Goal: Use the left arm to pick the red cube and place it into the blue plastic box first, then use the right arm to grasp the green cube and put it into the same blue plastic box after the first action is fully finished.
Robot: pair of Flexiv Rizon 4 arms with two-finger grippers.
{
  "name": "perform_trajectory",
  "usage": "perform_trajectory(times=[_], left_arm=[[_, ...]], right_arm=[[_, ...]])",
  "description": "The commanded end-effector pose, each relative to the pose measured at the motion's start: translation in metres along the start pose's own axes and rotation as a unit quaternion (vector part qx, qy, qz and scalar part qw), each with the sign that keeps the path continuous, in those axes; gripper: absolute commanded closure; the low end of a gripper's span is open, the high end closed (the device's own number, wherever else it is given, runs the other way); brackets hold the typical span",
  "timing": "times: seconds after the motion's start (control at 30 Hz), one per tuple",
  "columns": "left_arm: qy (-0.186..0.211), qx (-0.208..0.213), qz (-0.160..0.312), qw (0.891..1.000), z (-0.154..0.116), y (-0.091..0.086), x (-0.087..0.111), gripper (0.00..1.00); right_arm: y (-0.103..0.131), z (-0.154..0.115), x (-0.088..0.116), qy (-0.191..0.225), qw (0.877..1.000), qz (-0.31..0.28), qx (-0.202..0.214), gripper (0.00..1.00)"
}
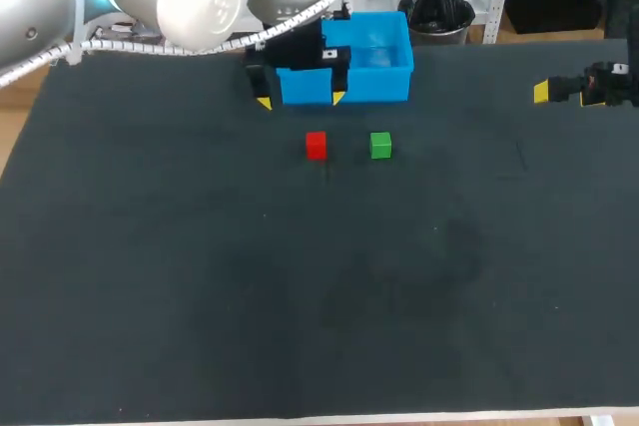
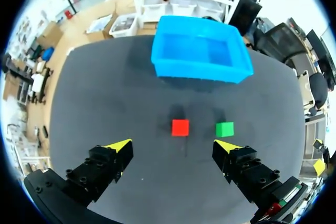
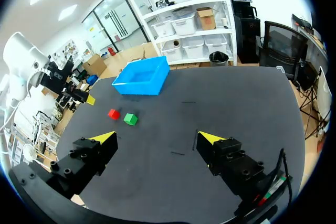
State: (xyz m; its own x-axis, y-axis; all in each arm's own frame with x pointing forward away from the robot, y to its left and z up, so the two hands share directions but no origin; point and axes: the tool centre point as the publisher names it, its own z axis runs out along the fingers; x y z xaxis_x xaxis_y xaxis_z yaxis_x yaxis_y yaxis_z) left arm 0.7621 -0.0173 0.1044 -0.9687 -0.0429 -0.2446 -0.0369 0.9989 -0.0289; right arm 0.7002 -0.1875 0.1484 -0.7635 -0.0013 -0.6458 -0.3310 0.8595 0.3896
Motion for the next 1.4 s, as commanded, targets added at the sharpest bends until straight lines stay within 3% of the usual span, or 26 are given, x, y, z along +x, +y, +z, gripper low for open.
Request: perform_trajectory(times=[0.03,0.3,0.67,1.4], left_arm=[[0.004,0.001,0.003,1.000,0.009,-0.003,-0.007,0.00],[0.027,-0.003,0.011,1.000,0.030,-0.007,-0.011,0.00],[0.030,-0.003,0.018,0.999,0.055,-0.014,-0.014,0.00],[0.058,-0.027,0.010,0.998,0.103,-0.003,-0.003,0.00]], right_arm=[[0.002,0.000,0.000,0.001,1.000,0.001,0.003,0.00],[0.002,0.000,0.000,0.001,1.000,0.001,0.003,0.00],[0.002,0.000,0.000,0.001,1.000,0.001,0.003,0.00],[0.002,0.000,0.000,0.001,1.000,0.001,0.003,0.00]])
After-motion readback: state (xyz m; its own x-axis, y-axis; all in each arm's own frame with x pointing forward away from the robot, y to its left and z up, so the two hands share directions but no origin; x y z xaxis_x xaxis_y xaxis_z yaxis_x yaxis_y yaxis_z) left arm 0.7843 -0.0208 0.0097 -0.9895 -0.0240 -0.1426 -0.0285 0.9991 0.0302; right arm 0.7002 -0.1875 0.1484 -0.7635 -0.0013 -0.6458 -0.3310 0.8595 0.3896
